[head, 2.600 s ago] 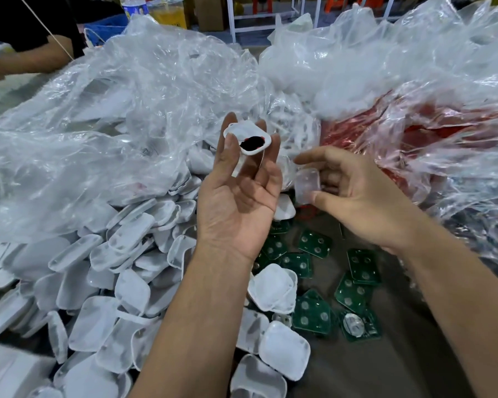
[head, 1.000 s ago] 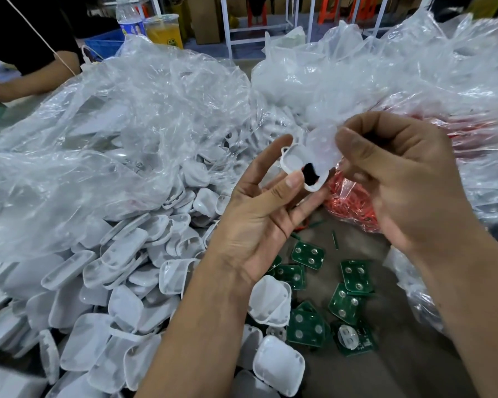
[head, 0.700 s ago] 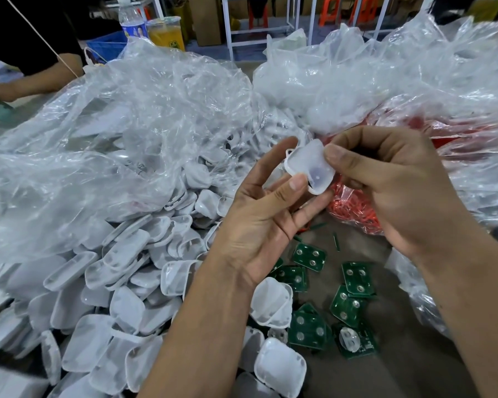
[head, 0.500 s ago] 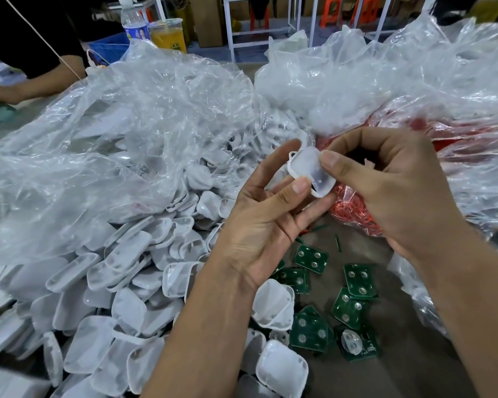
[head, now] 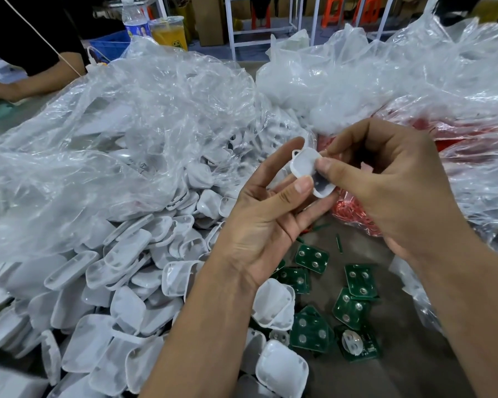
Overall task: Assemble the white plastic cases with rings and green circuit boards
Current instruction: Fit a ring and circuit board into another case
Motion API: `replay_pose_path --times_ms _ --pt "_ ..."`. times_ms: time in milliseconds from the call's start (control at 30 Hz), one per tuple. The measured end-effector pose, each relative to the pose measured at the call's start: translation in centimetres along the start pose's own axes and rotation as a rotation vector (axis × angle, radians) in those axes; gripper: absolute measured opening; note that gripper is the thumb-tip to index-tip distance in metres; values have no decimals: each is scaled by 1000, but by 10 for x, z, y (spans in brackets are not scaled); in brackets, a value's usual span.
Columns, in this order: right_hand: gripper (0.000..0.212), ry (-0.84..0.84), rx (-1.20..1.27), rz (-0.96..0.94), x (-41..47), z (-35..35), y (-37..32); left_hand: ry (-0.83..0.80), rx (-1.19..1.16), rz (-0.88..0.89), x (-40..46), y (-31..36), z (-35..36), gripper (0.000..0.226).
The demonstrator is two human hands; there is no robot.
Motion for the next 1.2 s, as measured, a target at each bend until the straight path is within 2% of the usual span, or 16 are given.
replay_pose_path --times_ms 100,200,267,367,467,567,700,867,1200 --pt "19 -127 368 268 1 12 17 0 -18 -15 0 -2 0 43" --pt "25 -112 452 360 0 17 26 23 -31 -25 0 -2 -1 44" --pt "23 -16 348 255 1 10 23 43 -40 -40 0 -3 -2 42" --pt "5 68 112 -51 -2 -2 2 91 -88 -58 -1 -4 -4 38" --pt "19 85 -292 -379 -10 0 -18 118 -141 -51 -1 -4 -6 38" --pt "21 91 -530 -574 -19 11 -27 122 -149 -47 0 -3 -6 40" --pt "20 53 -599 -646 -22 19 -29 149 -161 -35 0 -2 -10 45" --pt "20 74 -691 -689 -24 24 -28 163 -130 -14 1 -1 -13 37" --pt "20 43 -626 -654 -22 20 -28 162 -131 -15 0 2 -11 33"
Point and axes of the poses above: each hand's wrist, its own x-axis towards the middle knuckle, its own z-axis out of the palm, y = z × x, the point moved 7 cm from there along x, towards the middle knuckle, and after that the axes turned 10 degrees about z, right-handed, at the moved point
